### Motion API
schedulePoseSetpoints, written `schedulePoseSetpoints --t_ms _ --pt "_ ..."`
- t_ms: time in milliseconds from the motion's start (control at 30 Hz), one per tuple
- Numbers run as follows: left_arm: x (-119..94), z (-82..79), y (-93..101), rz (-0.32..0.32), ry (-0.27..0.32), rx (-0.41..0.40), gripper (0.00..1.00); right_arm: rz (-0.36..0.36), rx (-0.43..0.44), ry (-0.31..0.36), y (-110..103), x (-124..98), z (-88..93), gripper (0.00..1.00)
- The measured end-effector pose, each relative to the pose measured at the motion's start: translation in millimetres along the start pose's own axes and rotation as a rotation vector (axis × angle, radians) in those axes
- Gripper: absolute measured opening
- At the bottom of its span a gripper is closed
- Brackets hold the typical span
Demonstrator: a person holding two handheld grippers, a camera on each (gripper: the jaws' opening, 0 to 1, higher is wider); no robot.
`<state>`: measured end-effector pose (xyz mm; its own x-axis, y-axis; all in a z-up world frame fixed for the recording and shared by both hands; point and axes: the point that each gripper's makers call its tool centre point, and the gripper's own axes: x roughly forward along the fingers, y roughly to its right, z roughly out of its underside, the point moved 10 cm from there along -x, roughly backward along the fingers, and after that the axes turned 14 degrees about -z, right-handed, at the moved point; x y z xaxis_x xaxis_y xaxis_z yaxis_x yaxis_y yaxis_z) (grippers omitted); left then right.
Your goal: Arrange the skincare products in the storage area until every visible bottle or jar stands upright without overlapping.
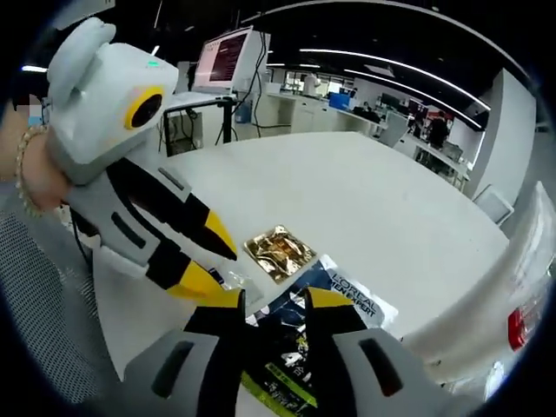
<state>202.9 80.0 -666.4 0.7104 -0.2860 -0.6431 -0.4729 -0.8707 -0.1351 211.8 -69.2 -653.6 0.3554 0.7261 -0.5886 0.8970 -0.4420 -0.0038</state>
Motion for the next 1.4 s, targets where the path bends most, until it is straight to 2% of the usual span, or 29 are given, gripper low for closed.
schedulePoseSetpoints --t_ms 367,600,767,800,933,1067,1167,1300,1400 --pt "-27.7 9.5 5.0 -0.047 0.001 -0.036 0.38 0.001 0.015 0.048 -19.3 -30.9 12.3 0.42" --pt "-42.3 12.5 10.3 -0.067 -0.008 -0.086 0.47 -0.015 0.069 0.040 -29.9 -57.1 36.3 0.53" --pt "-59.6 11.7 11.6 -0.089 0.019 -0.112 0.52 -0.018 0.123 0.027 -29.4 -78.5 54.0 0.55" --pt "-61.7 12.1 11.3 -0.093 0.020 -0.117 0.53 -0.008 0.160 0.030 -27.4 -85.5 55.1 0.56" --pt "-73.1 11.7 9.2 -0.110 0.018 -0.133 0.59 0.044 0.213 0.066 -18.8 -114.6 52.2 0.59" --pt "-85.9 6.5 2.0 -0.132 0.043 -0.165 0.66 0.085 0.249 0.109 -15.4 -143.5 54.9 0.72" --pt "-98.7 2.1 1.4 -0.135 0.048 -0.182 0.71 0.135 0.274 0.107 -8.3 -163.8 61.4 0.81" --pt "-114.0 2.2 -1.7 -0.149 0.064 -0.188 0.81 0.215 0.310 0.159 -1.5 -178.8 64.4 0.95" --pt "-122.3 5.7 -1.1 -0.148 0.063 -0.192 0.88 0.251 0.329 0.162 0.0 -182.2 68.3 1.00"
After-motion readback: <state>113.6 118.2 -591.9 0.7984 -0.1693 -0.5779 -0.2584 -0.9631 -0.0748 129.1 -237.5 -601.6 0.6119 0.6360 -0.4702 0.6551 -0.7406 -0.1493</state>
